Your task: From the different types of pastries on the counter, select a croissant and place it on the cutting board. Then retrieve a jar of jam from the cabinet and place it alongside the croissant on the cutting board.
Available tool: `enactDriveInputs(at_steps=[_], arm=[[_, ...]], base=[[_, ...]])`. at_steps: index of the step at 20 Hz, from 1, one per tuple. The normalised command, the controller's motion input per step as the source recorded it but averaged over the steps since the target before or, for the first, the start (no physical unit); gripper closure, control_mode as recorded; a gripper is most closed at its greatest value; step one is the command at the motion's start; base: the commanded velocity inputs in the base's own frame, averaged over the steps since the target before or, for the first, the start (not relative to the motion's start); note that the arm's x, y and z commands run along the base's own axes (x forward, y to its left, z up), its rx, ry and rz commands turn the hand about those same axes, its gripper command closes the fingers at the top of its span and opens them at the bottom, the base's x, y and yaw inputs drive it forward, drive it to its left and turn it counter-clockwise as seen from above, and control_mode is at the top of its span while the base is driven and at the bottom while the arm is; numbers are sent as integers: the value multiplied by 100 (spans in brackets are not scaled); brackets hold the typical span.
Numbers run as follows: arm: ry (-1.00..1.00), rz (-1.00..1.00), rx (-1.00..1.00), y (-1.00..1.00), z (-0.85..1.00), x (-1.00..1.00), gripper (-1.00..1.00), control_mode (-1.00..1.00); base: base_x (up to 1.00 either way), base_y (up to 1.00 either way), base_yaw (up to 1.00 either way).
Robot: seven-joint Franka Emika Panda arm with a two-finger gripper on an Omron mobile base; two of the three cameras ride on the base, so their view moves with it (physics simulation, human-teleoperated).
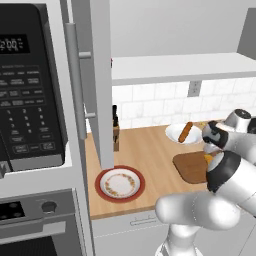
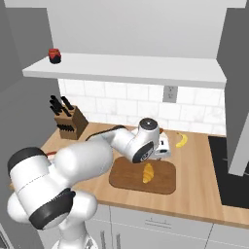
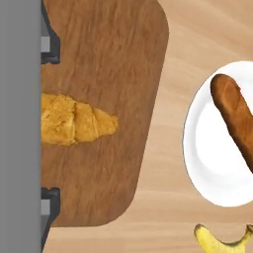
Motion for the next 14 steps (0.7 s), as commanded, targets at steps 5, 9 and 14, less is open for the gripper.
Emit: enactDriveInputs(at_steps=[5, 9, 14], arm=[[-1, 0, 7, 33, 19, -42, -100, -100], [-19, 0, 11, 31, 38, -68, -100, -100], [-17, 1, 3, 35, 98, -19, -100, -100]], base=[[0, 0, 0], [0, 0, 0], [0, 0, 0]])
